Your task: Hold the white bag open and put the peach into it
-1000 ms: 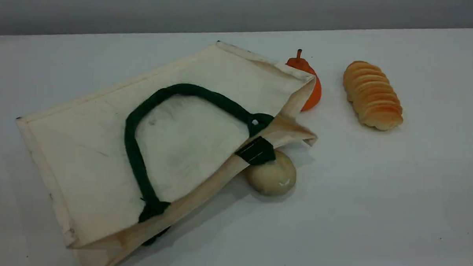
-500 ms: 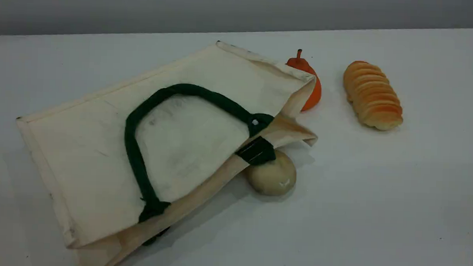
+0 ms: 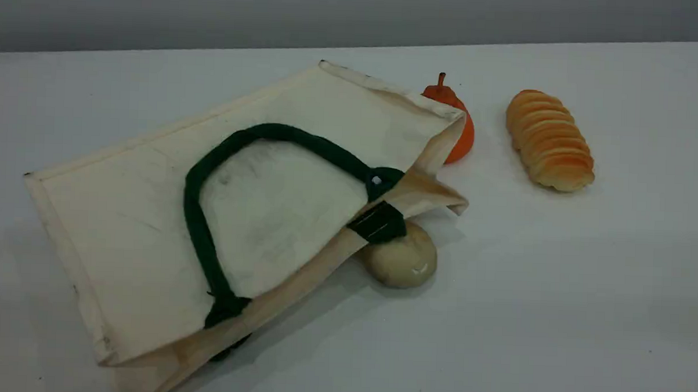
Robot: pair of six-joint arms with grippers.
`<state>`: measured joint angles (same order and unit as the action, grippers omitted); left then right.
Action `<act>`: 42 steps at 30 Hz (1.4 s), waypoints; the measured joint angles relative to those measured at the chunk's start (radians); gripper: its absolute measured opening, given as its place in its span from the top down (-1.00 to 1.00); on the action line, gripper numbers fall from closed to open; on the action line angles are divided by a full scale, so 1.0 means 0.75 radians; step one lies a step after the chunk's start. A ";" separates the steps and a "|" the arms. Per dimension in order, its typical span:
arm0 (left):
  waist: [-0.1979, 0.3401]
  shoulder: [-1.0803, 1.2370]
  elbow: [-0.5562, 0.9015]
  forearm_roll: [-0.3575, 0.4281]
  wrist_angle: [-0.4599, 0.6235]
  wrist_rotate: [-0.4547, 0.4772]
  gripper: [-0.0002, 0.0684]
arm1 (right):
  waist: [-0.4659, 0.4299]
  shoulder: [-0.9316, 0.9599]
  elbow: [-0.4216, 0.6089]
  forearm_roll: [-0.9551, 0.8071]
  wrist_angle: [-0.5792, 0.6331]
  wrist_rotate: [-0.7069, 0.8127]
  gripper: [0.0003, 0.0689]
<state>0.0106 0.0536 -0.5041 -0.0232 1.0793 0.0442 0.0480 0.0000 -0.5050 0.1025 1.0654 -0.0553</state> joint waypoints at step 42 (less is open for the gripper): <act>-0.004 -0.071 0.000 -0.003 0.000 -0.001 0.84 | -0.038 0.000 0.000 0.005 0.000 0.003 0.68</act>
<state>0.0078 0.0000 -0.5041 -0.0256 1.0793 0.0433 0.0193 0.0000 -0.5050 0.1065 1.0654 -0.0532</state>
